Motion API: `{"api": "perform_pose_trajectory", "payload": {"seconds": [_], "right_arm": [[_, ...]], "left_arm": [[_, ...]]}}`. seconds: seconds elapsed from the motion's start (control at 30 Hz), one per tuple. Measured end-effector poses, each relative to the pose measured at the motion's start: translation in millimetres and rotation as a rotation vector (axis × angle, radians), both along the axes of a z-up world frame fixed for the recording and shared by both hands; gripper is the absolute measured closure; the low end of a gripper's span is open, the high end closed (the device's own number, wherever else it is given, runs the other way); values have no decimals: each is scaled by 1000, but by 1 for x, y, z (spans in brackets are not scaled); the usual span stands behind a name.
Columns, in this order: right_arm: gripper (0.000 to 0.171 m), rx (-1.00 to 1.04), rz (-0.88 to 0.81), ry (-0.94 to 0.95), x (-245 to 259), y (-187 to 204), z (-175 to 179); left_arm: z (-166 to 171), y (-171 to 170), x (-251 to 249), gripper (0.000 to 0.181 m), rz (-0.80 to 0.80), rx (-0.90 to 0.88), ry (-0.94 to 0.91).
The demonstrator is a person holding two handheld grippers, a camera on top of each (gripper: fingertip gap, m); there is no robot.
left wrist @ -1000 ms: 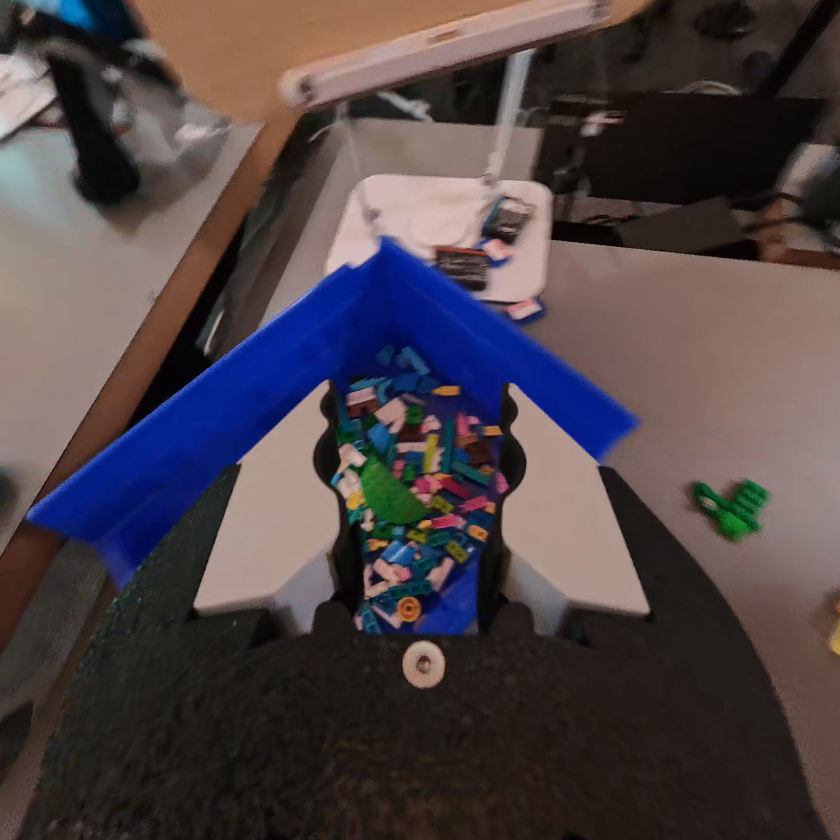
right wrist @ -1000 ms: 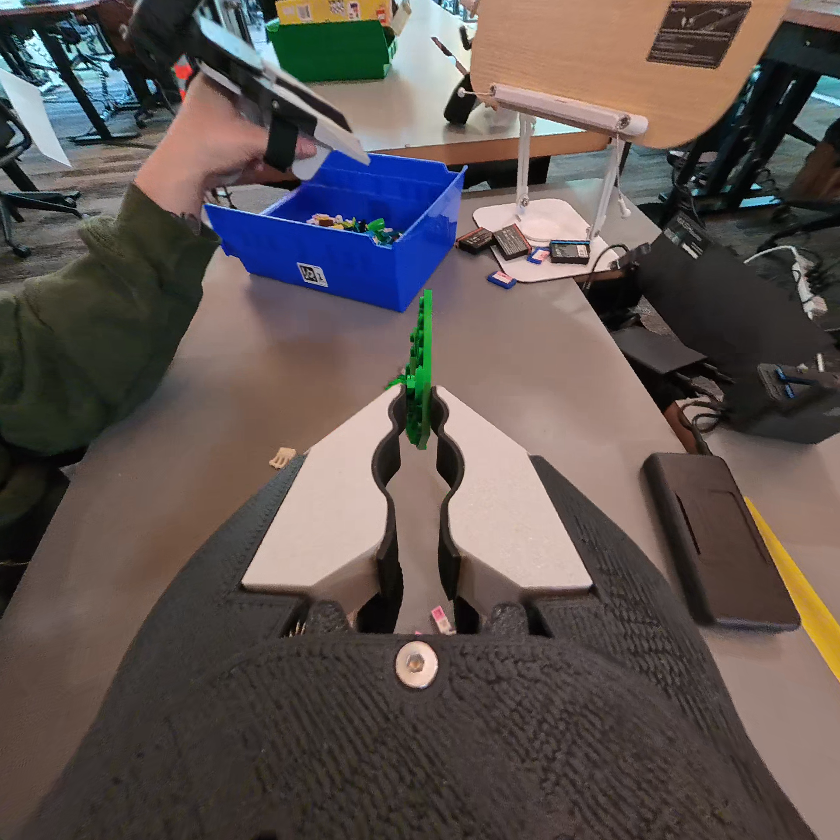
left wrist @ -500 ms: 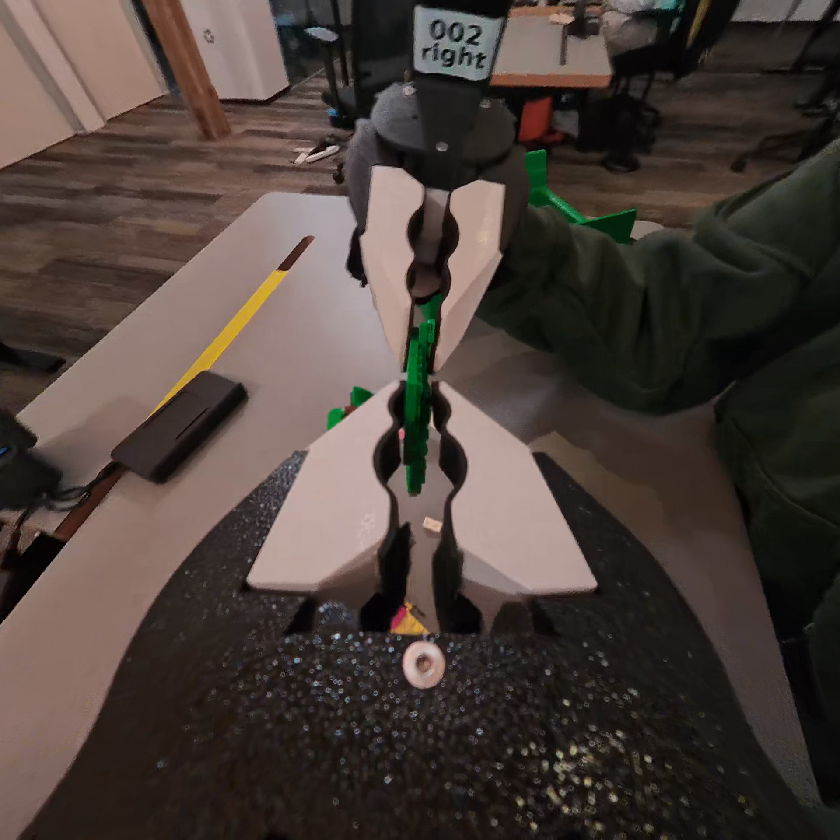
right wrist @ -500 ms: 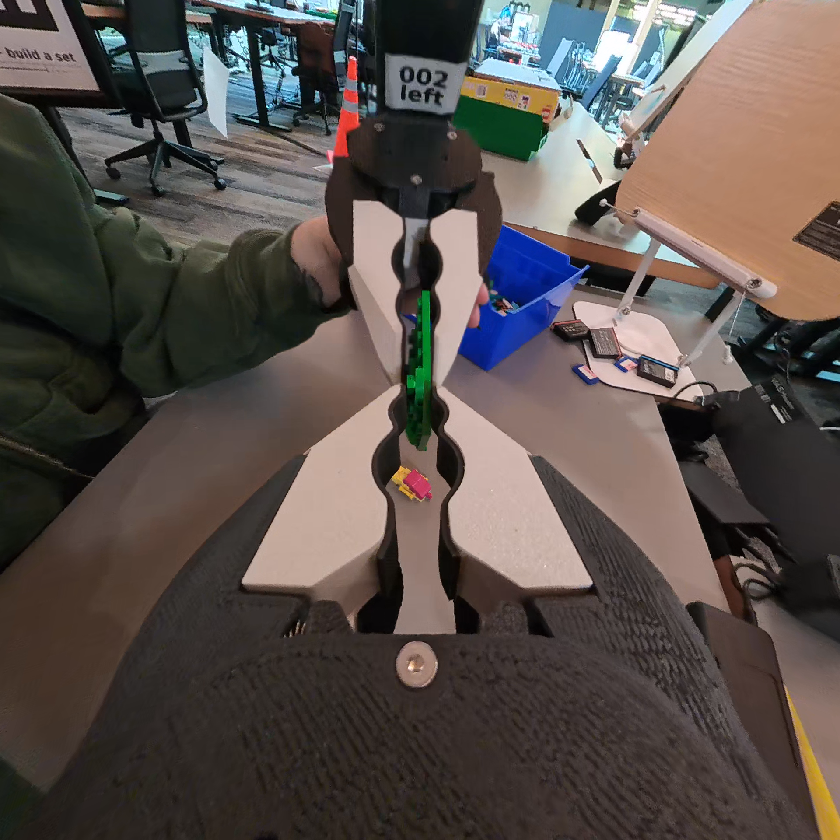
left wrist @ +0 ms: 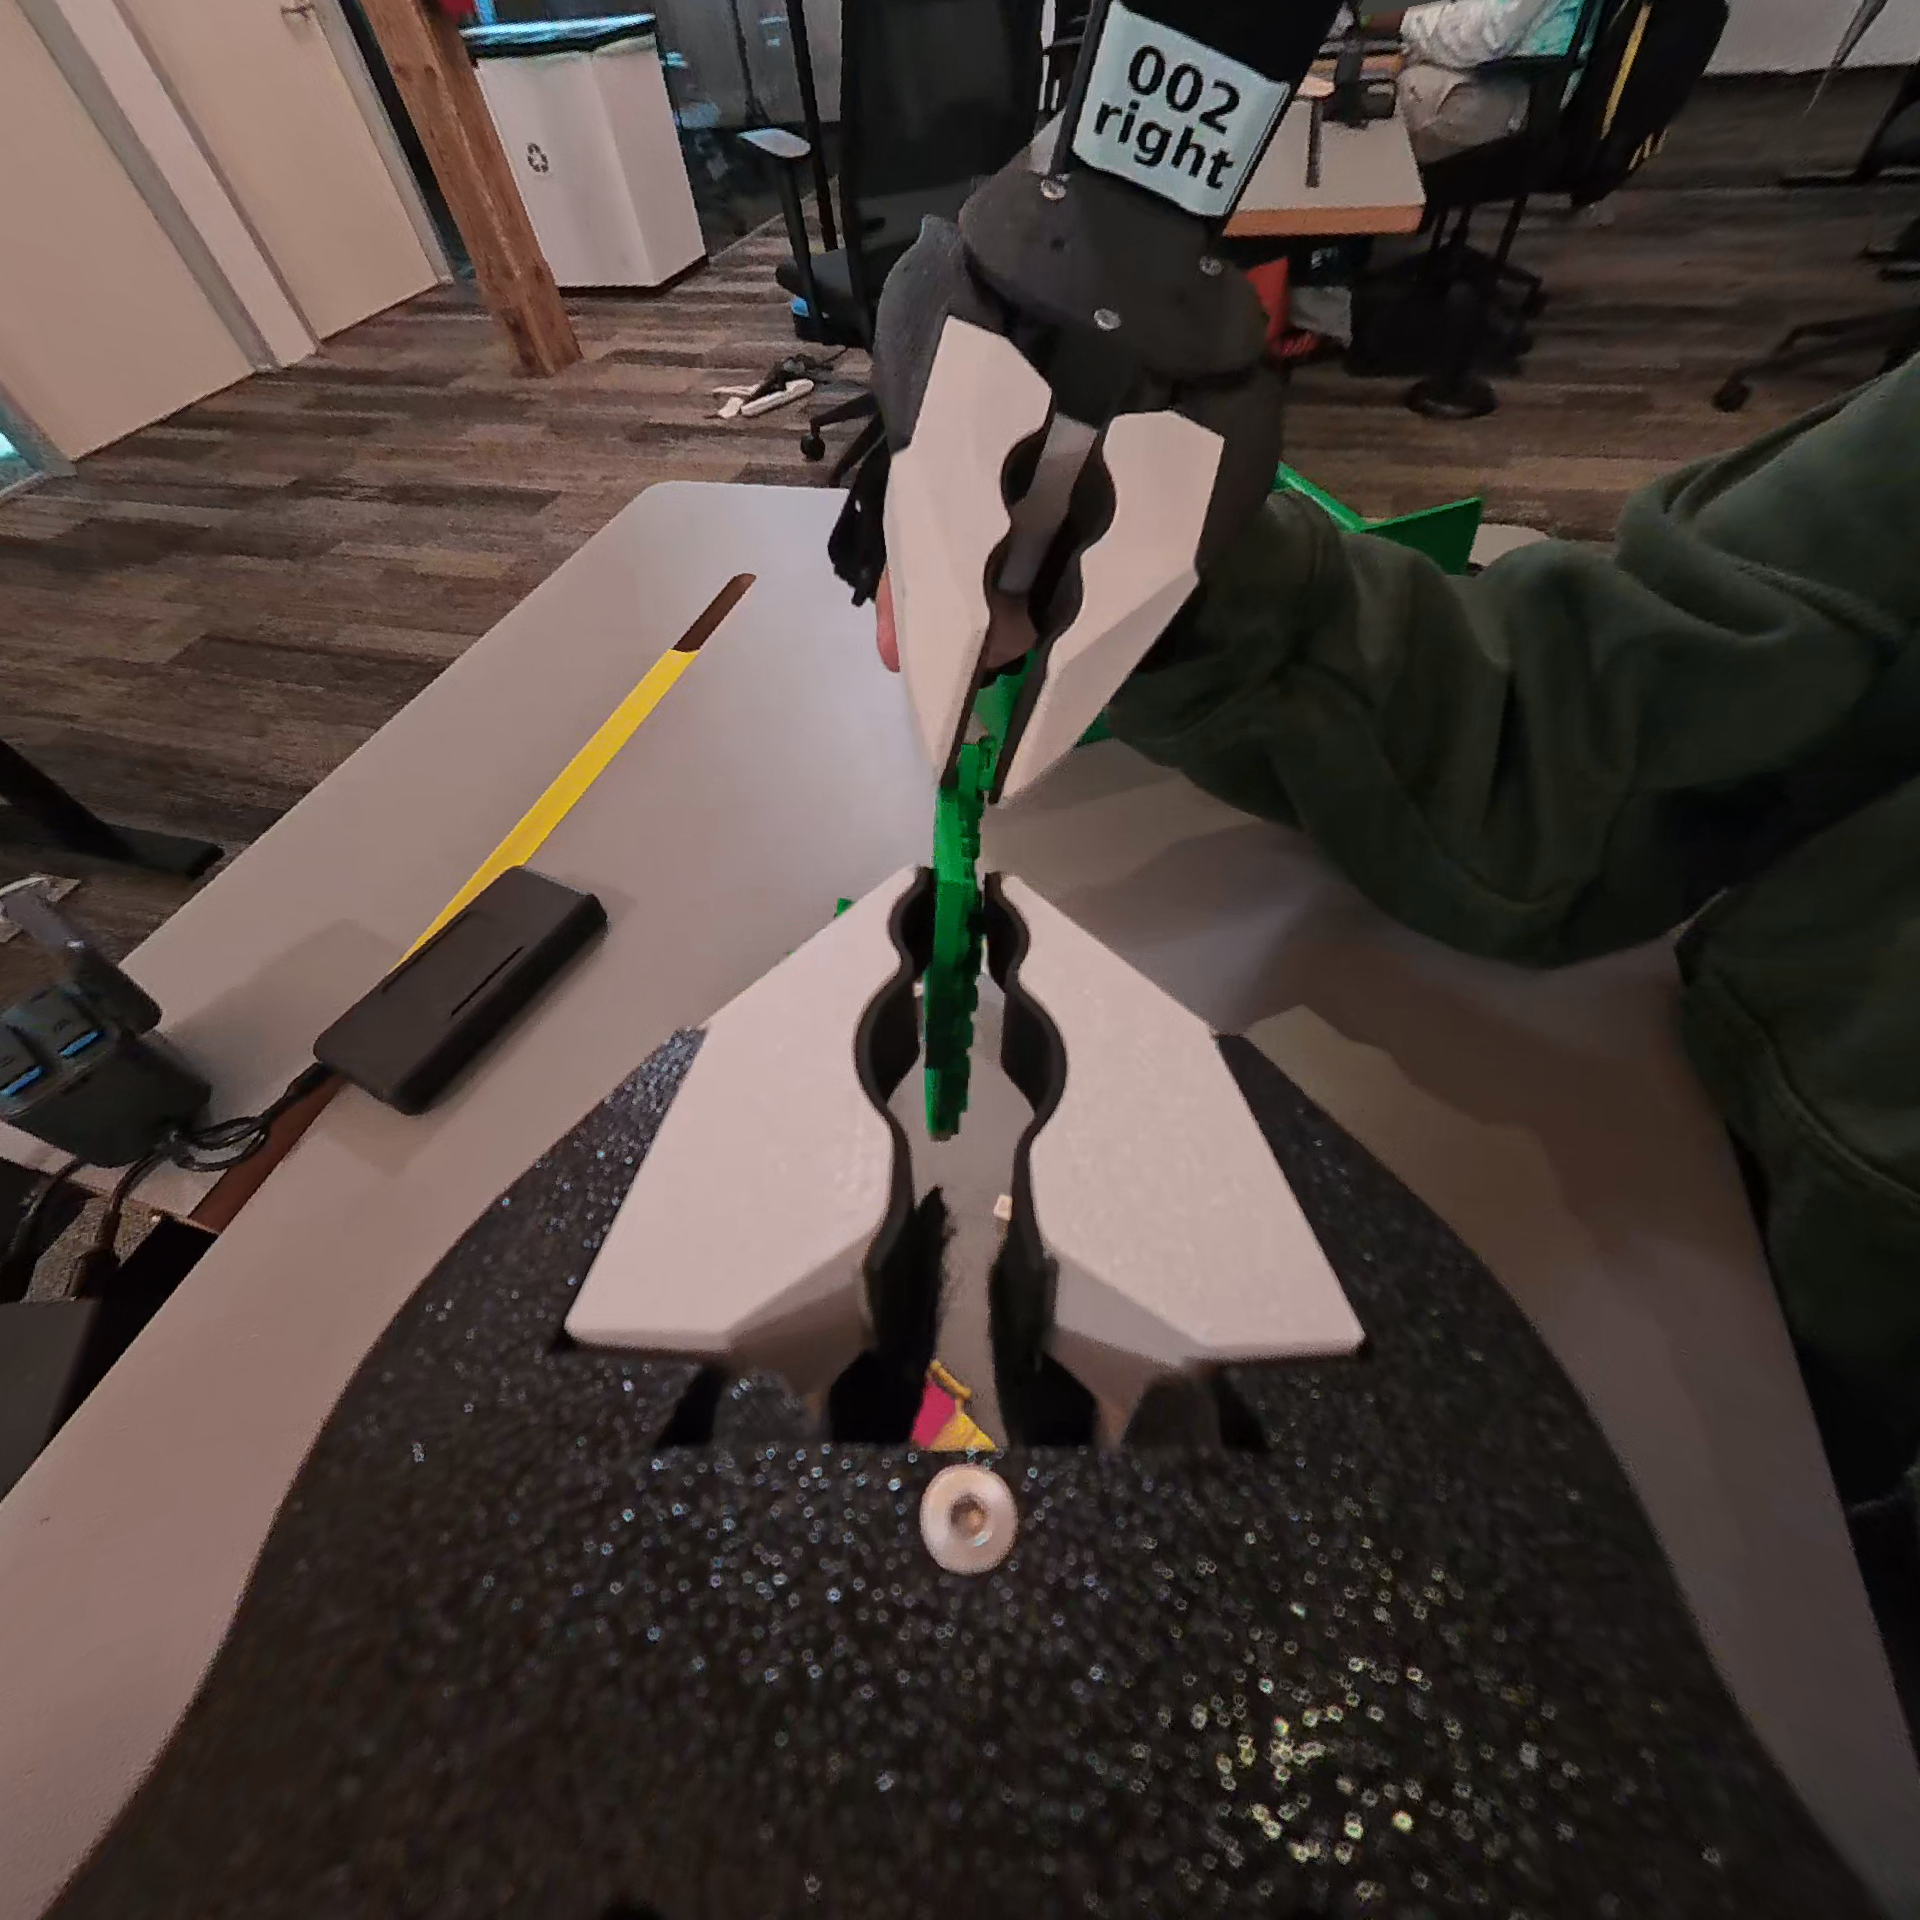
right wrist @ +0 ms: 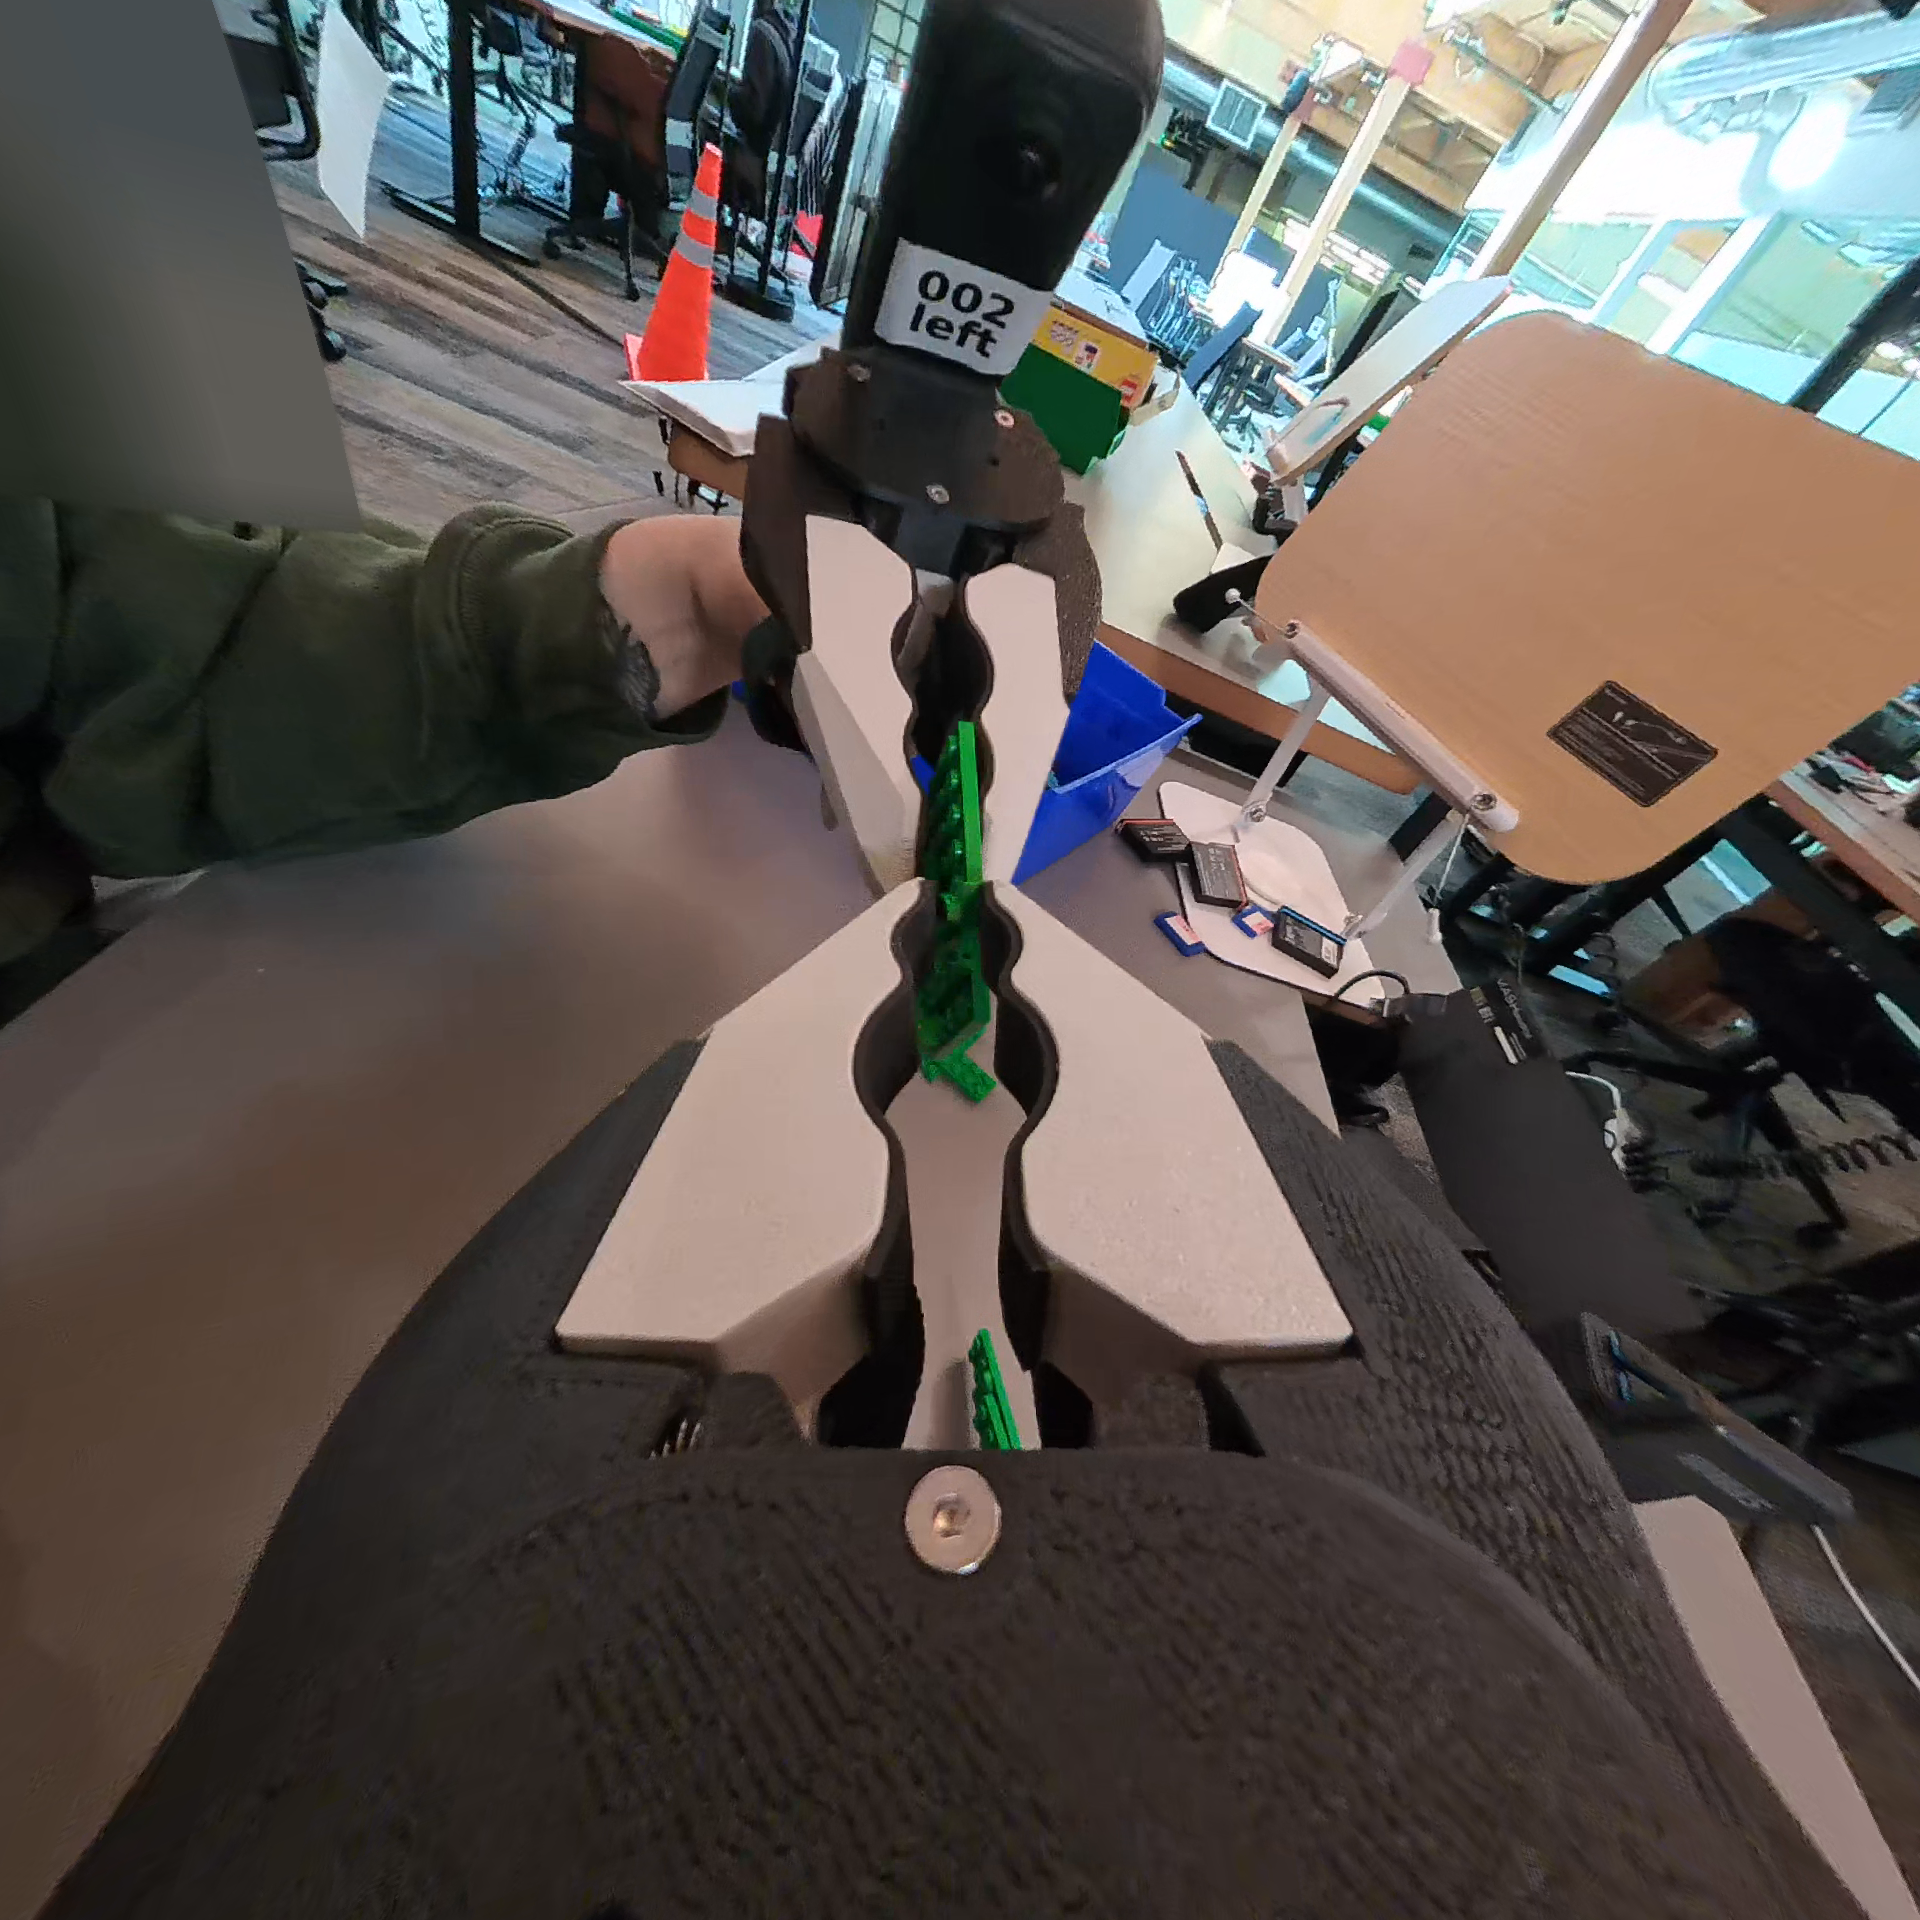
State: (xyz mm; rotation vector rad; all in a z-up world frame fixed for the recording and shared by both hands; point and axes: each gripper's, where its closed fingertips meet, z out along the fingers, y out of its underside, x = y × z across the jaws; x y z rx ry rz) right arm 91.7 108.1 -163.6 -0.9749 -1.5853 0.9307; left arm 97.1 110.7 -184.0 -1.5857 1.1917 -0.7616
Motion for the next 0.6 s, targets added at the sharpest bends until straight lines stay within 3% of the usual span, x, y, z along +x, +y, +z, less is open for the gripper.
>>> {"api": "perform_pose_trajectory", "payload": {"seconds": [0.07,0.17,0.4,0.53,0.6], "right_arm": [[166,-21,18,10,2,-2,3],[166,-9,4,5,3,0,2],[166,-5,13,0,1,-3,2],[167,160,-40,22,1,0,2],[167,282,-40,-2,-4,-9,-2]], "left_arm": [[4,-3,1,174,-21,9,-25],[15,-7,2,158,-51,32,-89],[17,-4,-2,178,-50,130,-80],[24,7,-4,179,32,149,-122],[35,38,-30,179,239,148,-217]]}}
